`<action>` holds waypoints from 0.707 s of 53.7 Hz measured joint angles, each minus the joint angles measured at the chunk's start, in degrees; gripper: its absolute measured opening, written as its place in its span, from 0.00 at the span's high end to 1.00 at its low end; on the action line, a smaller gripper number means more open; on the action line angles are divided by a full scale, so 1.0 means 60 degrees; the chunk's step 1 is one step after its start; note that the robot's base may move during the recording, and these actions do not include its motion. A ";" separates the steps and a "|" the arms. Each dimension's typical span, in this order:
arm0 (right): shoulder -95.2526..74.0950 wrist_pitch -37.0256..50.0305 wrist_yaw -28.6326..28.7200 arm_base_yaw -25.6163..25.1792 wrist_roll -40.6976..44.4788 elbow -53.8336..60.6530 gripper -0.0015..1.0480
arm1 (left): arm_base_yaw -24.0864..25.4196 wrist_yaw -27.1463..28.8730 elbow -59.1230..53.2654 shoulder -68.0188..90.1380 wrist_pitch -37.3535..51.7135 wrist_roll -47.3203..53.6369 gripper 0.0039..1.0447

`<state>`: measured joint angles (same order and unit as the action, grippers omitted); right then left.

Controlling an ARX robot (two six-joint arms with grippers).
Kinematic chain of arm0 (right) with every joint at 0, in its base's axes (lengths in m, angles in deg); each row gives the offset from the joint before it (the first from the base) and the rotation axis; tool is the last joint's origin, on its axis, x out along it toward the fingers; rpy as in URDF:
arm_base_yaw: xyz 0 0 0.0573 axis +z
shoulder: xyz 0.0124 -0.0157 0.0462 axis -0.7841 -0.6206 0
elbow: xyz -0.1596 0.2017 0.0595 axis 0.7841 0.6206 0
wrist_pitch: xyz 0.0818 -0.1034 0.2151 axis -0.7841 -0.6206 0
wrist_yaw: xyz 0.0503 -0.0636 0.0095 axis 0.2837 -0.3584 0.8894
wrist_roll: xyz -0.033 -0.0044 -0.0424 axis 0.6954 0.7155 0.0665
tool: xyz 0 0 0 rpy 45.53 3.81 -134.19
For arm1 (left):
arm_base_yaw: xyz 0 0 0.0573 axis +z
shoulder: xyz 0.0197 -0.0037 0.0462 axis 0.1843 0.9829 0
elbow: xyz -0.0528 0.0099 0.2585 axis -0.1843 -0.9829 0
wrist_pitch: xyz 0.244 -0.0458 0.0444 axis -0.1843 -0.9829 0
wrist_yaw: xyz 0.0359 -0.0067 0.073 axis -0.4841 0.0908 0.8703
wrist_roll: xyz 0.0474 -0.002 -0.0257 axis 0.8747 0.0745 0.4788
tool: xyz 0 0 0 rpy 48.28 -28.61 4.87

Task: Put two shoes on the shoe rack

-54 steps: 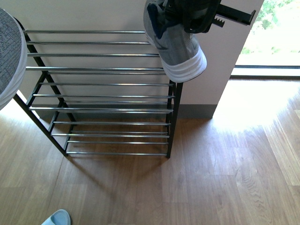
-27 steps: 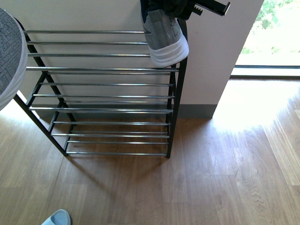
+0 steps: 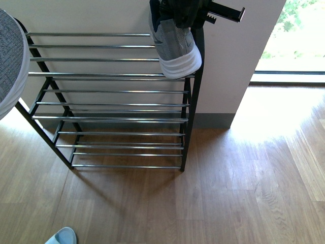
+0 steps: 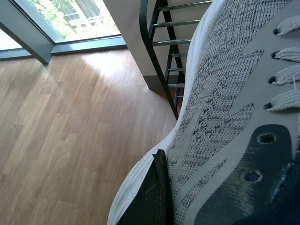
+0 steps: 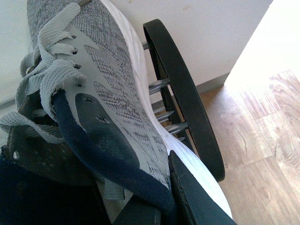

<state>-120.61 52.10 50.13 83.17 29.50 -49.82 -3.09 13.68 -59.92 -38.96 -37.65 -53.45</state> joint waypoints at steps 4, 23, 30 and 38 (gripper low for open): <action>0.0000 0.0051 0.0018 -0.0025 0.0073 0.0029 0.99 | 0.0000 0.0004 0.0000 0.0000 0.0000 0.0000 0.99; 0.0062 0.0674 0.0448 -0.0044 0.0681 0.0743 0.99 | 0.0000 0.0000 0.0000 0.0000 0.0000 0.0000 0.99; 0.0025 0.0689 0.0357 -0.0029 0.0816 0.0965 0.99 | 0.0000 0.0004 0.0000 0.0000 0.0000 0.0000 0.99; 0.0025 0.0721 -0.0084 0.0018 0.0557 0.1045 0.99 | 0.0000 0.0000 0.0000 0.0000 0.0000 0.0004 0.99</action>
<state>-120.46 56.43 49.62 83.28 32.84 -43.55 -3.09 13.68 -59.92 -38.96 -37.65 -53.43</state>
